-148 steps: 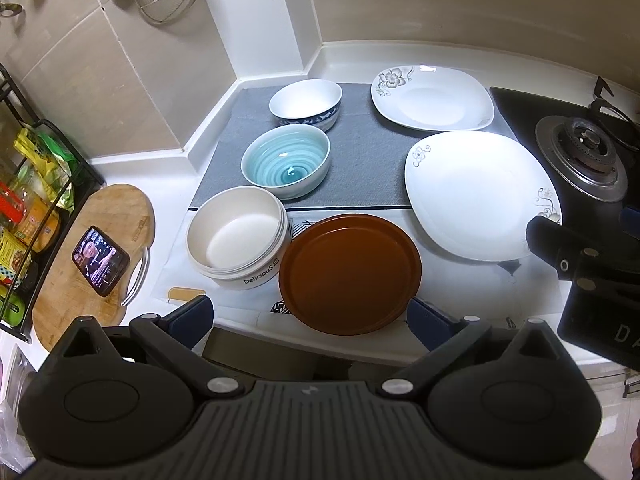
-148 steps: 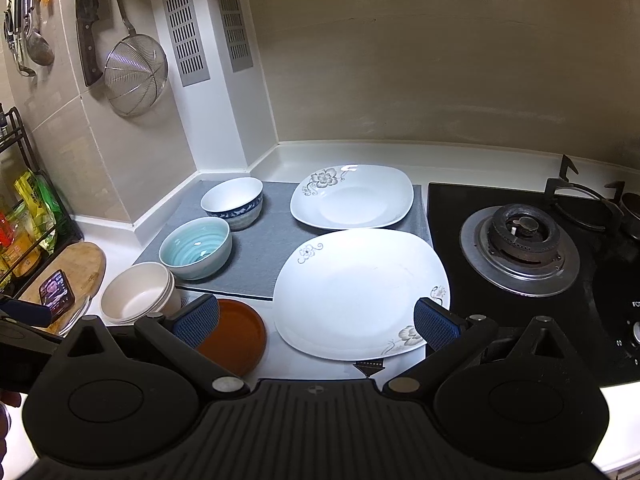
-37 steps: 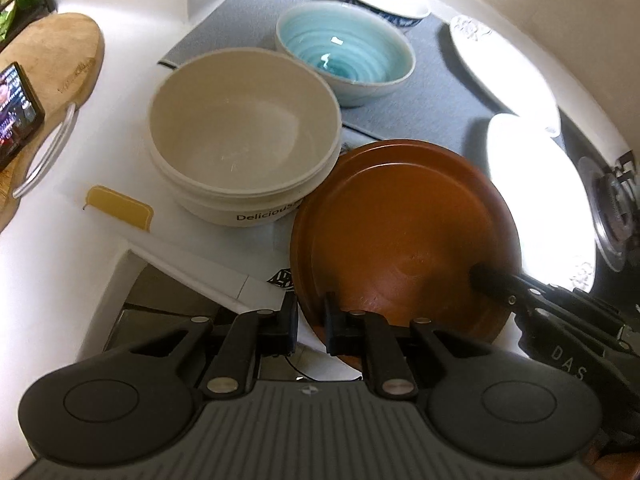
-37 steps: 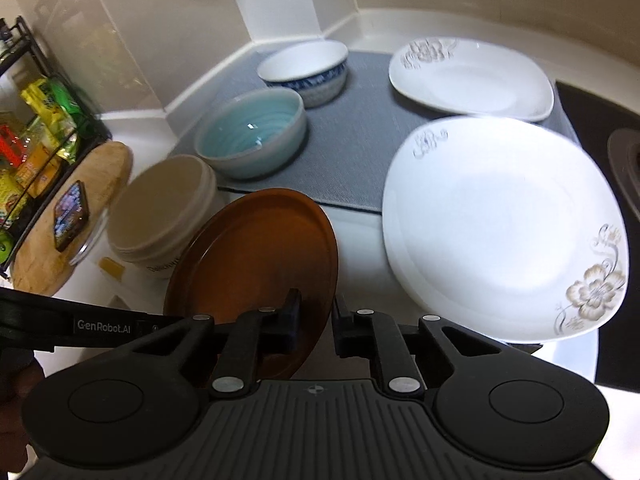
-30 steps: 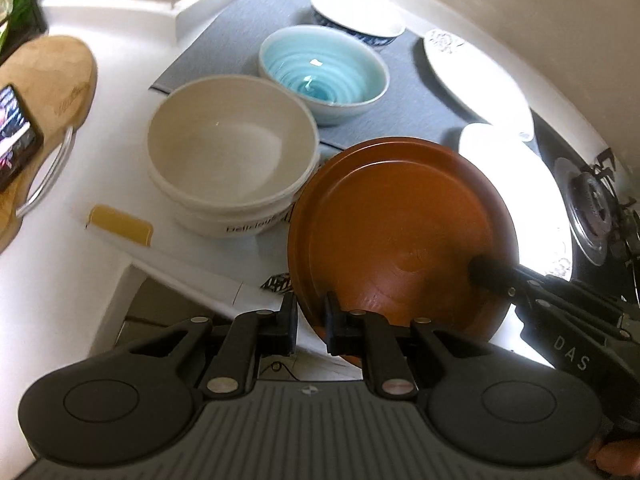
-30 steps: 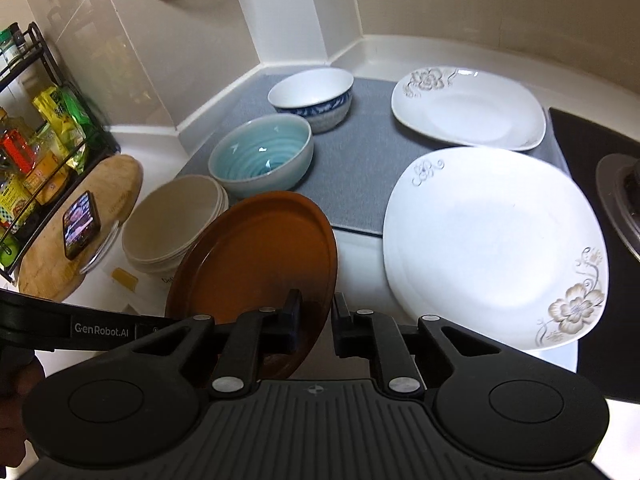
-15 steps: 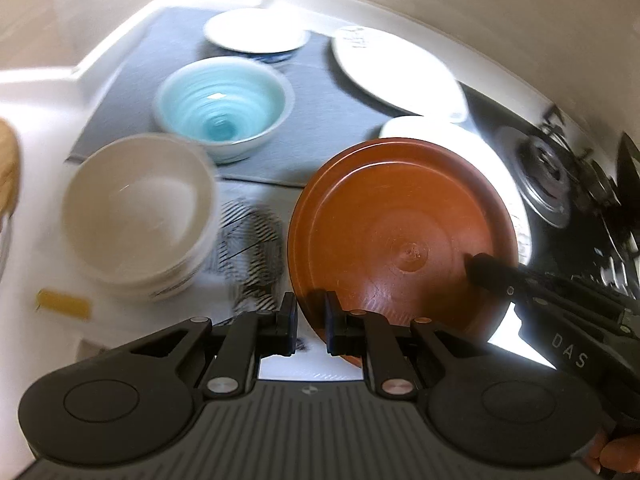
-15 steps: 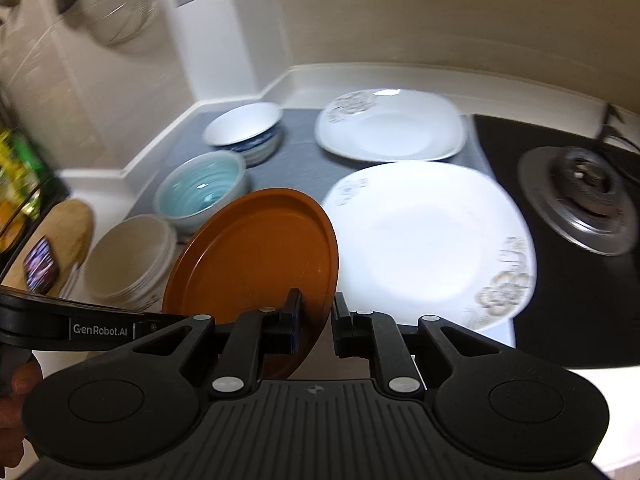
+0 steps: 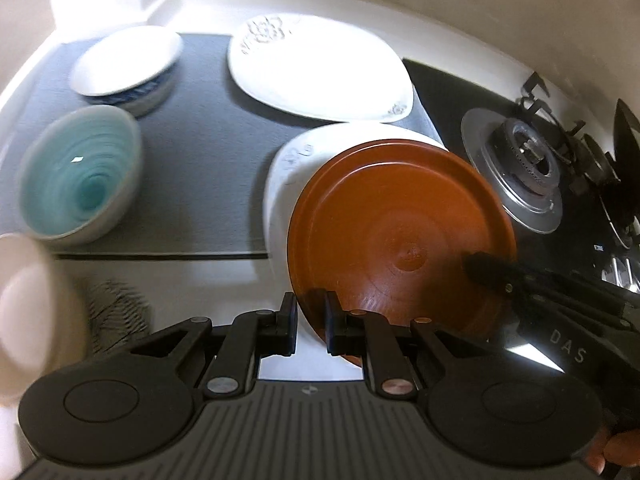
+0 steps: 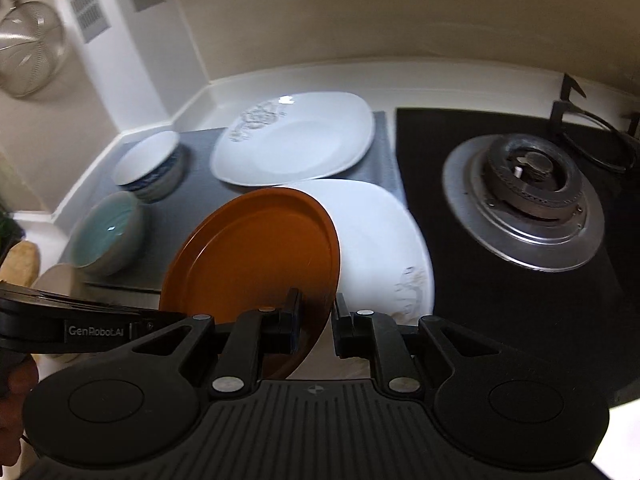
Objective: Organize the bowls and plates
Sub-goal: 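Lift the brown plate with both grippers and lower it onto the large white plate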
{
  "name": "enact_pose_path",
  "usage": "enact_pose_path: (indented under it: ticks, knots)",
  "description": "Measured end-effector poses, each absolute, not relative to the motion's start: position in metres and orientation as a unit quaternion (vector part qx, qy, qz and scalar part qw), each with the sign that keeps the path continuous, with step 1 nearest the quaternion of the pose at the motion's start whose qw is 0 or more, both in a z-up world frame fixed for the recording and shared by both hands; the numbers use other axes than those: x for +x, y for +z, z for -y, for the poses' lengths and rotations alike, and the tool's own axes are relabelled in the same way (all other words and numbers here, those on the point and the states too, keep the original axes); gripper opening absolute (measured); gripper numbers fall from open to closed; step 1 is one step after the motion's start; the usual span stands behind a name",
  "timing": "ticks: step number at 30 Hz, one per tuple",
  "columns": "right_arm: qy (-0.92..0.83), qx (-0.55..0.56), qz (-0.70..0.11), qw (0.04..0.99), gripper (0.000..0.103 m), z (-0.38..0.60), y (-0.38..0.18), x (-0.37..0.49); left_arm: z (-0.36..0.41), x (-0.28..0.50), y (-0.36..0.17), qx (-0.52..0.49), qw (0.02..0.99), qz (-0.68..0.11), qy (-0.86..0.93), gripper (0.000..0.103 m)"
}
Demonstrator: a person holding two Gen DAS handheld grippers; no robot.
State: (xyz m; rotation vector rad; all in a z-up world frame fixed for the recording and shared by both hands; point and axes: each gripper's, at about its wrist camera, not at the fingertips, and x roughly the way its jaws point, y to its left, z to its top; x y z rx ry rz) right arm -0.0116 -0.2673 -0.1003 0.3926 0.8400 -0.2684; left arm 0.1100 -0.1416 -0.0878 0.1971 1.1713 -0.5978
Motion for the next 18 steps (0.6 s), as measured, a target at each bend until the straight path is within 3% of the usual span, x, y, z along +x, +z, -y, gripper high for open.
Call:
enact_pose_path:
  ticks: [12,13,14,15,16,18]
  knots:
    - [-0.137,0.193,-0.444,0.864,0.022,0.303,-0.131,0.014,0.18,0.128,-0.109,0.115,0.789,-0.538,-0.274,0.015]
    - [-0.139,0.193,-0.444,0.864,0.025,0.304,-0.132,0.015,0.181,0.127,-0.107,0.115,0.794,-0.529,-0.276,0.016]
    - [-0.14,0.192,-0.444,0.864,0.035,0.304,-0.13,0.014,0.18,0.126,-0.103,0.114,0.799,-0.52,-0.278,0.016]
    - [-0.141,0.191,-0.442,0.865,0.05,0.305,-0.128,0.013,0.178,0.125,-0.099,0.115,0.804,-0.513,-0.279,0.025]
    - [-0.143,0.189,-0.439,0.867,0.055,0.305,-0.126,0.012,0.177,0.125,-0.096,0.114,0.808,-0.506,-0.28,0.039]
    - [-0.148,0.181,-0.429,0.873,0.061,0.307,-0.12,0.008,0.172,0.124,-0.091,0.109,0.818,-0.492,-0.277,0.055]
